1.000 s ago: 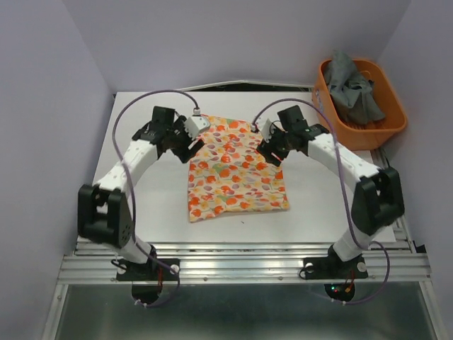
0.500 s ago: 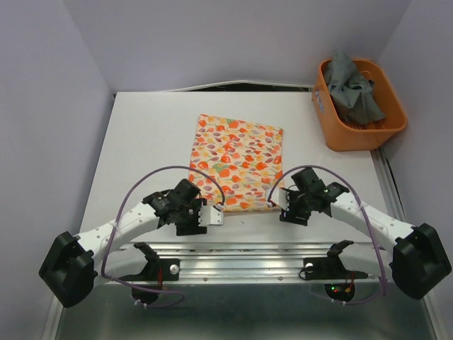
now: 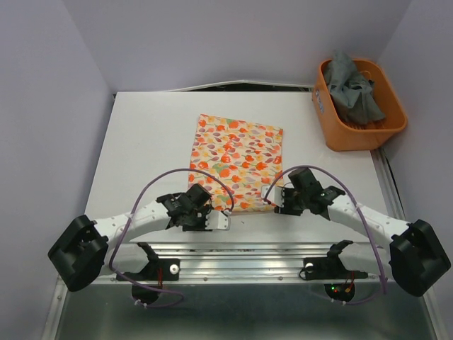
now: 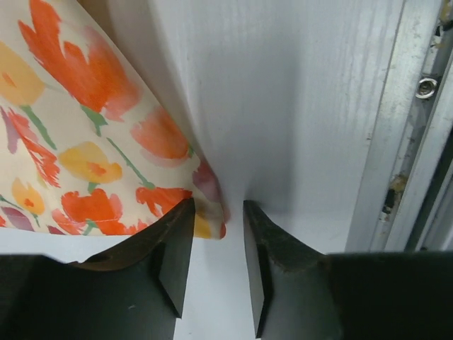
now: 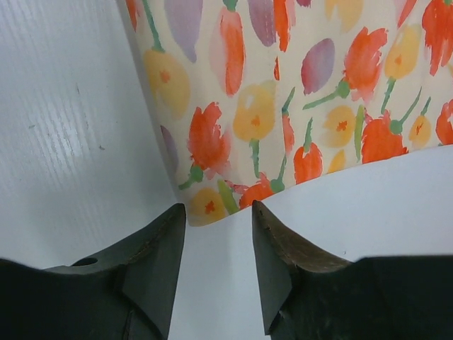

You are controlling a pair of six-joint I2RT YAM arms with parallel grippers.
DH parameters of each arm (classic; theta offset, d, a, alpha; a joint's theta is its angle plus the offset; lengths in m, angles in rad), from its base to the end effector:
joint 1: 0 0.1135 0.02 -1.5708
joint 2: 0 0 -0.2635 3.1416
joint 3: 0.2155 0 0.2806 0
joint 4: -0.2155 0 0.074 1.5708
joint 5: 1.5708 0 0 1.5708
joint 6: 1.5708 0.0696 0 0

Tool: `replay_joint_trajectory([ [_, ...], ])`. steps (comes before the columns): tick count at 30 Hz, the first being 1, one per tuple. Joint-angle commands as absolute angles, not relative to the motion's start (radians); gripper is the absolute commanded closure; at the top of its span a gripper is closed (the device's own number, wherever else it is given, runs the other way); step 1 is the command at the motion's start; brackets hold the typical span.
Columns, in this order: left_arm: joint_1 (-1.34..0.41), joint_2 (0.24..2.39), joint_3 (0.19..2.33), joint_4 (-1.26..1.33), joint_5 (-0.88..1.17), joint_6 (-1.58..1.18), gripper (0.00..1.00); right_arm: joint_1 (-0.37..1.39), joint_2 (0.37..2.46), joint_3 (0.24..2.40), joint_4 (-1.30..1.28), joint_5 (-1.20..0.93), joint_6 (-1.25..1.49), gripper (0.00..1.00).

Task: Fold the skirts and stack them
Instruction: Fold the skirt

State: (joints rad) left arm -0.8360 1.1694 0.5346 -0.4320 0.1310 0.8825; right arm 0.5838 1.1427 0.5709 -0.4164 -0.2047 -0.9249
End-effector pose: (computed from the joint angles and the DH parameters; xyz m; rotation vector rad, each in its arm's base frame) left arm 0.1558 -0.1860 0.1166 2.0214 1.6842 -0.1568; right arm 0.2023 0.1506 0.1366 -1.7905 1.7915 0.1274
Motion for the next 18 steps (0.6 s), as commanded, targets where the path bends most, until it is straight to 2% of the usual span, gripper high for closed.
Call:
replay_joint_trajectory([
  [1,-0.839,1.200,0.523,-0.410,0.103,0.900,0.59,0.592,1.141,0.545,-0.362,-0.218,-0.962,0.52],
  [4,-0.839,1.189,0.531,-0.420,0.120,0.900,0.67,0.592,1.097,0.526,-0.387,-0.244,-1.002,0.51],
  [10,-0.839,1.174,0.534,-0.442,0.129,0.894,0.68,0.610,1.089,0.489,-0.373,-0.232,-1.037,0.41],
  [17,-0.839,1.134,0.545,-0.479,0.141,0.896,0.78,0.620,1.146,0.466,-0.244,-0.187,-1.015,0.46],
  [18,-0.839,1.128,0.546,-0.480,0.146,0.897,0.84,0.620,1.149,0.466,-0.241,-0.190,-1.014,0.47],
])
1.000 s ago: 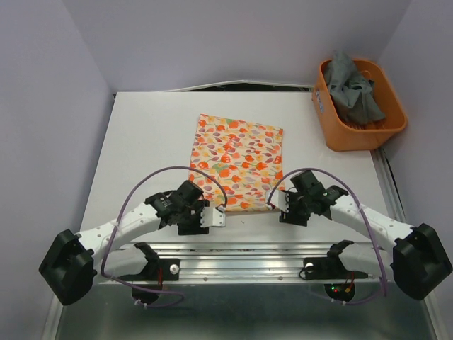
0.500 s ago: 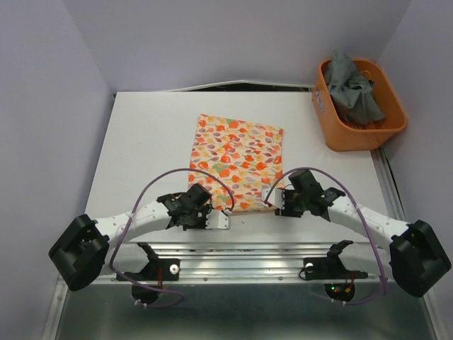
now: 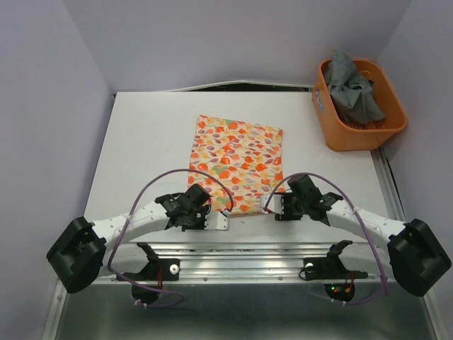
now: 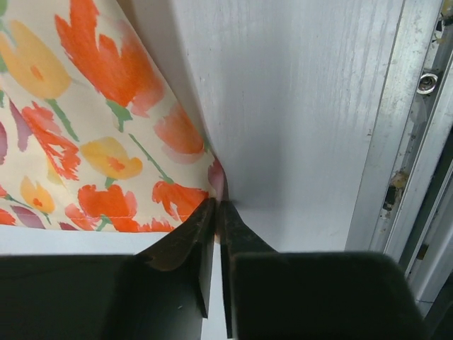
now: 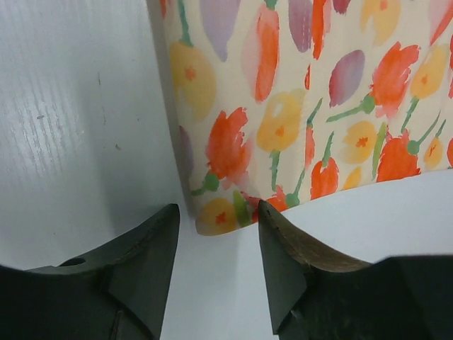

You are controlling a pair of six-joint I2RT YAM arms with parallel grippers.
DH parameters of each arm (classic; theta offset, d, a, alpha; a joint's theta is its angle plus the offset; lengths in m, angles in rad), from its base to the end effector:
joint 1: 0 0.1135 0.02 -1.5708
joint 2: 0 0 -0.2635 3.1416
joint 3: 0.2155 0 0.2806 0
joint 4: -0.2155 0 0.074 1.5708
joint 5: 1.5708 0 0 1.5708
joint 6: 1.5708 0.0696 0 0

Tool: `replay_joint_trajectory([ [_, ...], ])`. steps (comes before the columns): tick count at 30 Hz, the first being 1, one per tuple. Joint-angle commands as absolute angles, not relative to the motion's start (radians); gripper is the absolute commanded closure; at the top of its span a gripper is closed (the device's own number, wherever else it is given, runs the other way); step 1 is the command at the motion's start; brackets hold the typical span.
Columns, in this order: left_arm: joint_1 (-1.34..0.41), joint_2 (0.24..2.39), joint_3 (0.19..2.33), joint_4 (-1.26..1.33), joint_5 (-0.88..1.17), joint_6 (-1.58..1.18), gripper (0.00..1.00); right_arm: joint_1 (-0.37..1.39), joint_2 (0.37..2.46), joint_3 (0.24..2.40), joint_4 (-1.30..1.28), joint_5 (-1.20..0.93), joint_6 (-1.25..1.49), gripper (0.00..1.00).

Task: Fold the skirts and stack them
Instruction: Fold the skirt

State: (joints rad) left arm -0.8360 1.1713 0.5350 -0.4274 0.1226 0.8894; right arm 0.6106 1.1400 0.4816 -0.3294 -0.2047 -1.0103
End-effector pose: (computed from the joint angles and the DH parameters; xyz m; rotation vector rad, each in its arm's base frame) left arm 0.1567 -0.1861 0.1166 2.0235 1.6776 -0.1431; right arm 0.1900 0.1502 0.1140 -1.8867 1.6869 0.1040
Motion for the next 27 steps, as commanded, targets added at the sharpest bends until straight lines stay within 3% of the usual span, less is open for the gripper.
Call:
replay_joint_trajectory([
  [1,-0.839,1.124,0.548,-0.482,0.146,0.894,0.88,0.629,1.152,0.465,-0.238,-0.189,-1.014,0.49],
  [4,-0.838,1.117,0.560,-0.494,0.156,0.891,1.00,0.629,1.163,0.453,-0.210,-0.169,-1.022,0.62],
  [8,-0.819,1.083,0.584,-0.524,0.182,0.888,1.00,0.629,1.160,0.457,-0.187,-0.137,-1.013,0.98],
  [18,-0.637,0.991,0.771,-0.686,0.273,0.910,1.00,0.629,0.991,0.592,-0.483,-0.187,-0.976,0.99],
  [27,-0.630,0.842,0.871,-0.851,0.359,0.874,1.00,0.629,0.911,0.767,-0.794,-0.316,-0.972,0.99],
])
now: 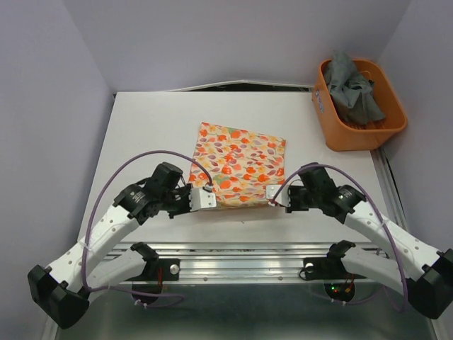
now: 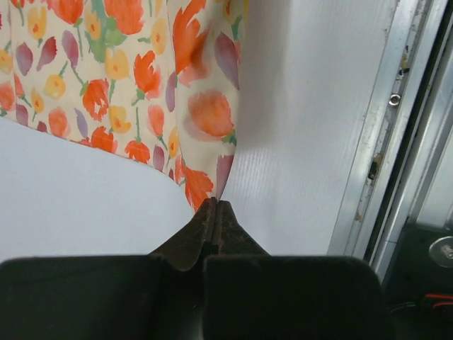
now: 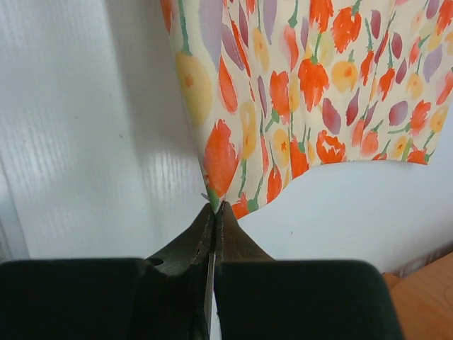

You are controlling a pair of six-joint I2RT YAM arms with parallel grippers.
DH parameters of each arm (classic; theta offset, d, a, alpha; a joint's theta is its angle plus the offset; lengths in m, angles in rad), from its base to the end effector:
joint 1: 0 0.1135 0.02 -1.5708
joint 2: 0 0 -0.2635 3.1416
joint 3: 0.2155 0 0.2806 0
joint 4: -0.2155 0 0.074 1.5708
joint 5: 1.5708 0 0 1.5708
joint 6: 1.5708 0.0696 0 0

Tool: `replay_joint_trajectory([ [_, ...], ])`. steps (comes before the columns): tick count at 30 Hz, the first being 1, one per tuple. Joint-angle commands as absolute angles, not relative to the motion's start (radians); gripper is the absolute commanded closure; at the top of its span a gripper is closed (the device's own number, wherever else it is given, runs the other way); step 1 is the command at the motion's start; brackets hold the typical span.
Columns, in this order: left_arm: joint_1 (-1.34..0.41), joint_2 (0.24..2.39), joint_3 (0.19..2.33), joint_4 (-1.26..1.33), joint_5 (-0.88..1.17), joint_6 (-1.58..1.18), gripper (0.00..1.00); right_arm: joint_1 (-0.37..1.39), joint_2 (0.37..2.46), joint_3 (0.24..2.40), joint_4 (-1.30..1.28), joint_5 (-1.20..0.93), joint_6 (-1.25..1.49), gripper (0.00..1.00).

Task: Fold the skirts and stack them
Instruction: Fold the skirt

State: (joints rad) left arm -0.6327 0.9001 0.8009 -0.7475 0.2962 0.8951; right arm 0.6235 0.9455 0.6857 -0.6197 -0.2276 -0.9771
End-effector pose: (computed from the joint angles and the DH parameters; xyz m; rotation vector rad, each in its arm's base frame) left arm 0.1719 -0.1512 0.2472 1.7422 1.6245 -0.2339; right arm 0.1828 0.1508 0.2055 -1.8067 1.6148 0.1191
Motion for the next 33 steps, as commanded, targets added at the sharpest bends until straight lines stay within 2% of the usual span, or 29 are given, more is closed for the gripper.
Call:
replay_joint_trajectory([
  [1,-0.629,0.830,0.886,-0.857,0.362,0.862,1.00,0.629,0.907,0.782,-0.823,-0.337,-0.971,0.99],
  [6,-0.630,0.824,1.004,-0.891,0.388,0.781,1.00,0.638,0.899,0.880,-0.876,-0.405,-0.889,0.99],
  [13,-0.594,0.943,1.084,-0.713,0.273,0.738,1.00,0.615,1.034,0.960,-0.769,-0.316,-0.793,0.99],
  [24,-0.341,1.242,1.206,-0.508,0.354,0.844,1.00,0.342,1.287,1.101,-0.778,-0.468,-0.968,0.99],
  [33,-0.268,1.465,1.396,-0.505,0.443,0.871,1.00,0.310,1.471,1.213,-0.792,-0.494,-1.002,0.99],
])
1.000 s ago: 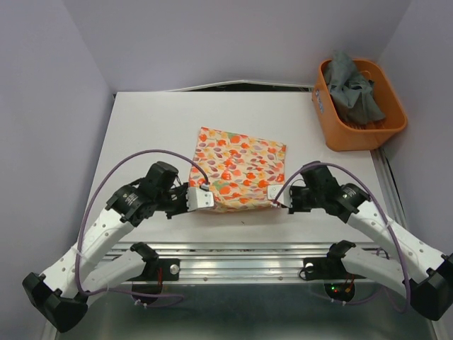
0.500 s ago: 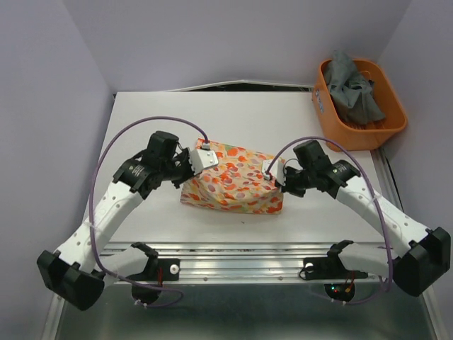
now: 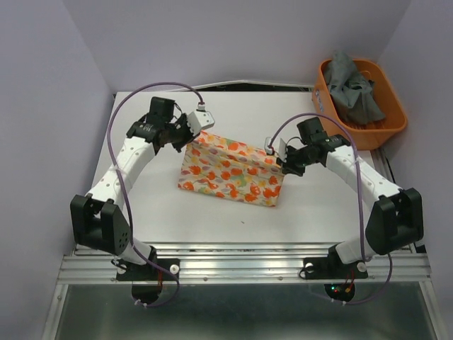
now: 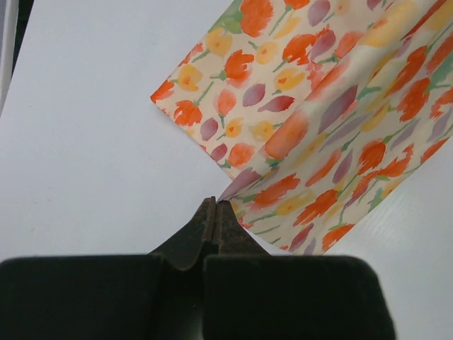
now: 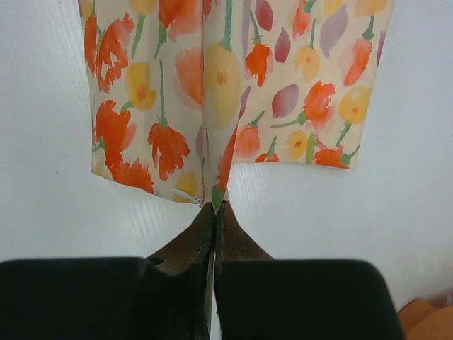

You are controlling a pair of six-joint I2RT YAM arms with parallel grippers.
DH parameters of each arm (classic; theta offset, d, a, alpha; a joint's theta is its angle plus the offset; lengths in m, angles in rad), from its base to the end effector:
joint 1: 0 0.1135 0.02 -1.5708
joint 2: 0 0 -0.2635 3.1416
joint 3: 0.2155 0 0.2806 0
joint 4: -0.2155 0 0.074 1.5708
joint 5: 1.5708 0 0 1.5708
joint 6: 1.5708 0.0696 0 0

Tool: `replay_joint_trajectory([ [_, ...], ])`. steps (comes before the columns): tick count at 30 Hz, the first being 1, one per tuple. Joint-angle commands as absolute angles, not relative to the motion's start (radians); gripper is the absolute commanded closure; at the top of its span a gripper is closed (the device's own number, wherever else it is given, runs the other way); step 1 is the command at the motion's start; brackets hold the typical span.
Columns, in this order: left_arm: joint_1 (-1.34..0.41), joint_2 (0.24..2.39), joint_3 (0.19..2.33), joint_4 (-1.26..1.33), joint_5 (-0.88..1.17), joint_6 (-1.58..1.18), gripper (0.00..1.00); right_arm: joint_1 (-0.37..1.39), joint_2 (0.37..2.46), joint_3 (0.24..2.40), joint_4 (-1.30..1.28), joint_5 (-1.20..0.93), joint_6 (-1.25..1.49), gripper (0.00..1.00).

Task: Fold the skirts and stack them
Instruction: Fold the skirt

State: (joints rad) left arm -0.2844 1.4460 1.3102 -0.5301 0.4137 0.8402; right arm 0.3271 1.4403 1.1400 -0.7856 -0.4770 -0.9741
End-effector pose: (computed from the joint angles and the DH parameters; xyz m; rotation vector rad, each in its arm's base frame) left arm 0.3523 -0.1321 0.3122 1.3408 1.7136 -0.1482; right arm 0.3009 0.1358 0.2308 -1.6411 1.9069 0.3815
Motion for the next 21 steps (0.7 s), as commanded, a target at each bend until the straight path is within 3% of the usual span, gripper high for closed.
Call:
replay_joint_trajectory([
  [1,-0.268,1.491,1.425,-0.517,0.451,0.871,1.00,0.310,1.485,1.245,-0.793,-0.494,-1.002,0.99],
  [14,-0.258,1.707,1.568,-0.454,0.419,0.861,1.00,0.250,1.756,1.451,-0.847,-0.523,-1.043,0.96],
  [21,-0.255,1.897,1.669,-0.350,0.420,0.813,1.00,0.204,1.903,1.499,-0.841,-0.528,-1.043,0.86],
])
